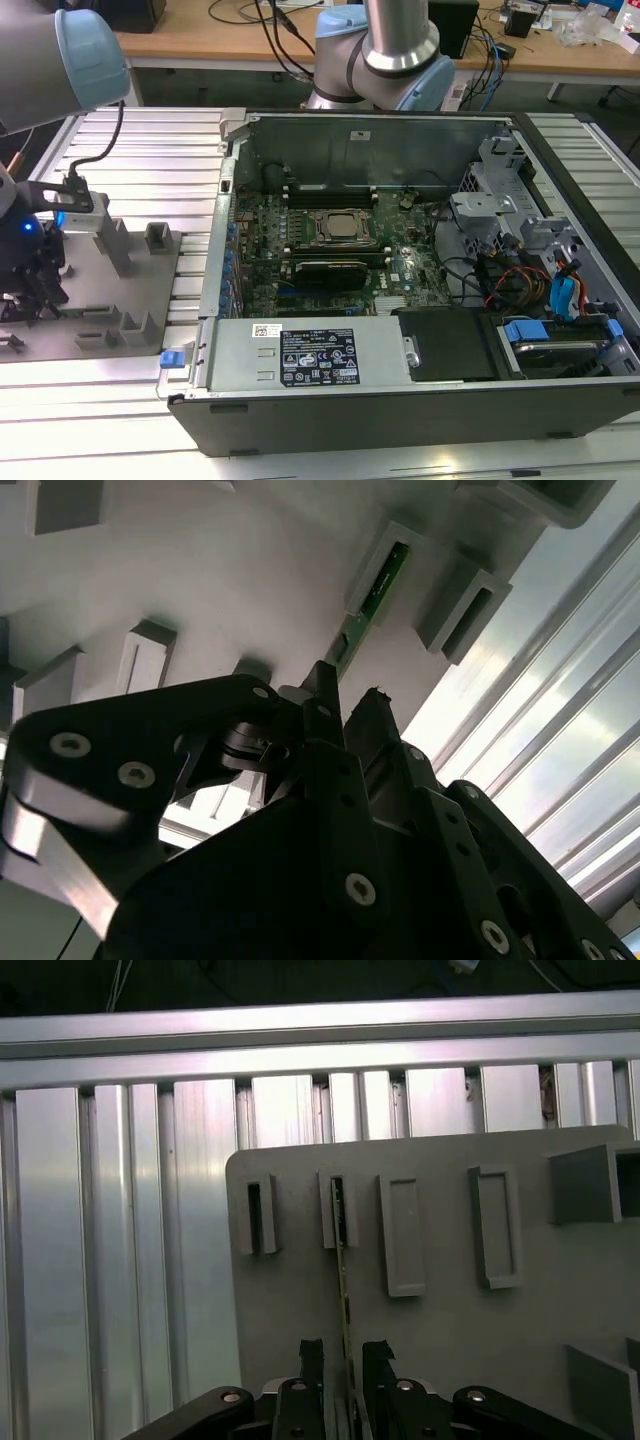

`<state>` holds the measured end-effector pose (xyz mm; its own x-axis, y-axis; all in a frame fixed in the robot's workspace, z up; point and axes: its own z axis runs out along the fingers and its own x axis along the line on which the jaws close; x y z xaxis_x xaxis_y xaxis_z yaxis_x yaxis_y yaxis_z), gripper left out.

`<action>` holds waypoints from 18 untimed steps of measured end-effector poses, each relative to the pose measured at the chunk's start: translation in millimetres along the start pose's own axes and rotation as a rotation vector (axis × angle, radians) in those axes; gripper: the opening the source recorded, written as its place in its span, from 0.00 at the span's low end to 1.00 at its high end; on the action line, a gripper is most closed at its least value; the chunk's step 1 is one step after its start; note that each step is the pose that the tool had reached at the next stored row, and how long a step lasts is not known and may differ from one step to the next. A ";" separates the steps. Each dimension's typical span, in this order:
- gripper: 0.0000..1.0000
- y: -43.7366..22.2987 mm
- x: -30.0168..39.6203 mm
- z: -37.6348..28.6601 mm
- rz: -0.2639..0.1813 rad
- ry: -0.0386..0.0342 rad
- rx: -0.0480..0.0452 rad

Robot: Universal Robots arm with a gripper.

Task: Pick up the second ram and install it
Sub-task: 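Pick up the second ram and move it above second insertion slot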

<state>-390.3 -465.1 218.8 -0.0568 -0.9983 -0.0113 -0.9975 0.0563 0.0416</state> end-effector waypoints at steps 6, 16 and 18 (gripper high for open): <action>0.30 -0.5 0.2 11.3 0.000 0.0000 -0.0001; 0.30 6.1 0.5 15.9 -0.055 -0.0145 -0.0020; 0.29 6.1 0.5 15.9 -0.055 -0.0145 -0.0021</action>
<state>-397.0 -465.0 203.2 -0.0024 -0.9996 -0.0281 -0.9991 0.0012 0.0426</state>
